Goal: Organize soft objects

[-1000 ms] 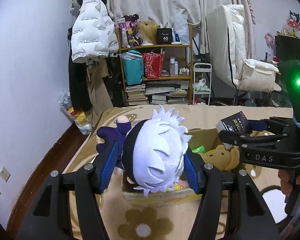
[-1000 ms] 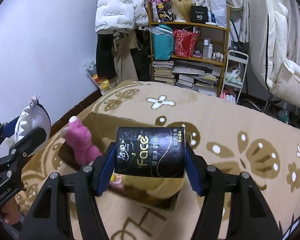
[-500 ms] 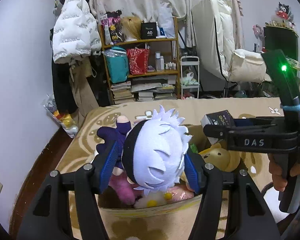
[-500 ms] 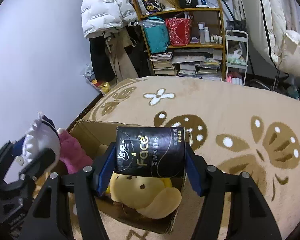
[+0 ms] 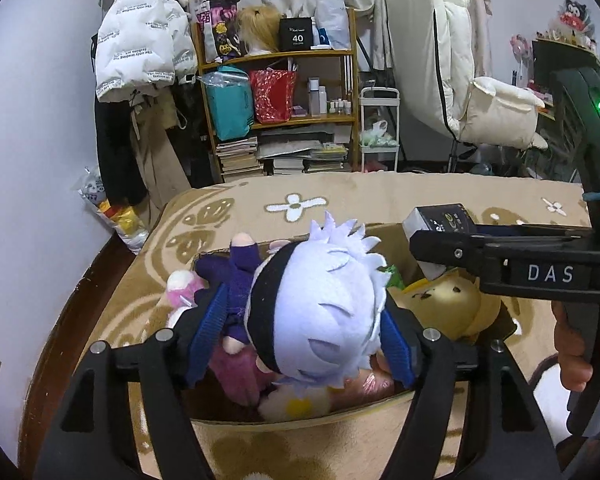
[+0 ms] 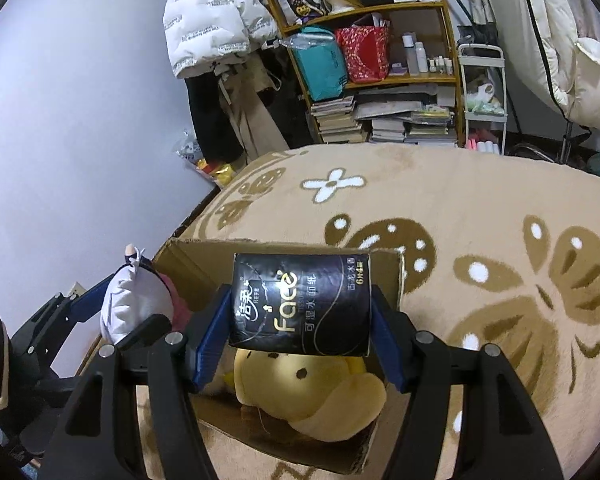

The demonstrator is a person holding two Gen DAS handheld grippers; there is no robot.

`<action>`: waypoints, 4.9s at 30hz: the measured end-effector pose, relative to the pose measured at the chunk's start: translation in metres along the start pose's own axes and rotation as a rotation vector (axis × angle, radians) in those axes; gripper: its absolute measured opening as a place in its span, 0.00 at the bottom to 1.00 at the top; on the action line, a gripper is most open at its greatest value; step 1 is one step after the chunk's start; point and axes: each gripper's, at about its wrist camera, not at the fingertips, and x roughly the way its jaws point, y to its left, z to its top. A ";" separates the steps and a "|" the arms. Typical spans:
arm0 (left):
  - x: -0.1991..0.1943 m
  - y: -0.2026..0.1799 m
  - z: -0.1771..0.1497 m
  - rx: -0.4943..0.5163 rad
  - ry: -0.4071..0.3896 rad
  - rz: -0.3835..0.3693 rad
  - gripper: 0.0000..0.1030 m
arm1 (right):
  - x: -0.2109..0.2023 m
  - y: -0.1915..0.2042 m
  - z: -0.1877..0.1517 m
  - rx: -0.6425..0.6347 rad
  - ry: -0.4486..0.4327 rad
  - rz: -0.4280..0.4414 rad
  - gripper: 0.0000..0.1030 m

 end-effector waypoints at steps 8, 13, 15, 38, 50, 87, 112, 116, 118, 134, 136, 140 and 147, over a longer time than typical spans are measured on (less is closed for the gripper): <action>0.002 0.000 -0.006 -0.005 0.033 -0.002 0.87 | 0.002 -0.001 -0.002 0.011 0.014 0.004 0.79; -0.001 -0.003 -0.006 0.010 0.033 0.024 0.95 | -0.002 -0.002 -0.003 0.035 0.010 0.017 0.87; -0.004 -0.003 -0.004 0.009 0.011 0.035 0.97 | -0.005 -0.003 -0.003 0.040 0.009 0.013 0.88; -0.059 0.024 -0.007 -0.024 0.030 0.164 0.97 | -0.060 -0.001 -0.007 0.078 -0.053 -0.027 1.00; -0.133 0.044 -0.011 -0.111 -0.034 0.239 0.97 | -0.116 0.019 -0.016 0.027 -0.095 -0.070 1.00; -0.162 0.027 -0.077 -0.087 -0.084 0.302 0.97 | -0.143 0.015 -0.085 -0.065 -0.149 -0.194 1.00; -0.152 0.025 -0.083 -0.072 -0.089 0.274 0.97 | -0.140 0.018 -0.091 -0.069 -0.157 -0.224 1.00; -0.151 0.024 -0.084 -0.069 -0.085 0.271 0.97 | -0.140 0.018 -0.091 -0.071 -0.159 -0.225 1.00; -0.151 0.024 -0.084 -0.069 -0.085 0.269 0.97 | -0.140 0.018 -0.091 -0.070 -0.158 -0.226 1.00; -0.152 0.021 -0.084 -0.059 -0.078 0.258 0.97 | -0.139 0.016 -0.090 -0.069 -0.160 -0.232 1.00; -0.152 0.020 -0.085 -0.057 -0.080 0.256 0.97 | -0.139 0.016 -0.090 -0.069 -0.161 -0.232 1.00; -0.152 0.021 -0.084 -0.058 -0.079 0.256 0.97 | -0.138 0.015 -0.090 -0.069 -0.159 -0.231 1.00; -0.157 0.020 -0.084 -0.059 -0.099 0.259 0.97 | -0.138 0.013 -0.090 -0.068 -0.162 -0.233 1.00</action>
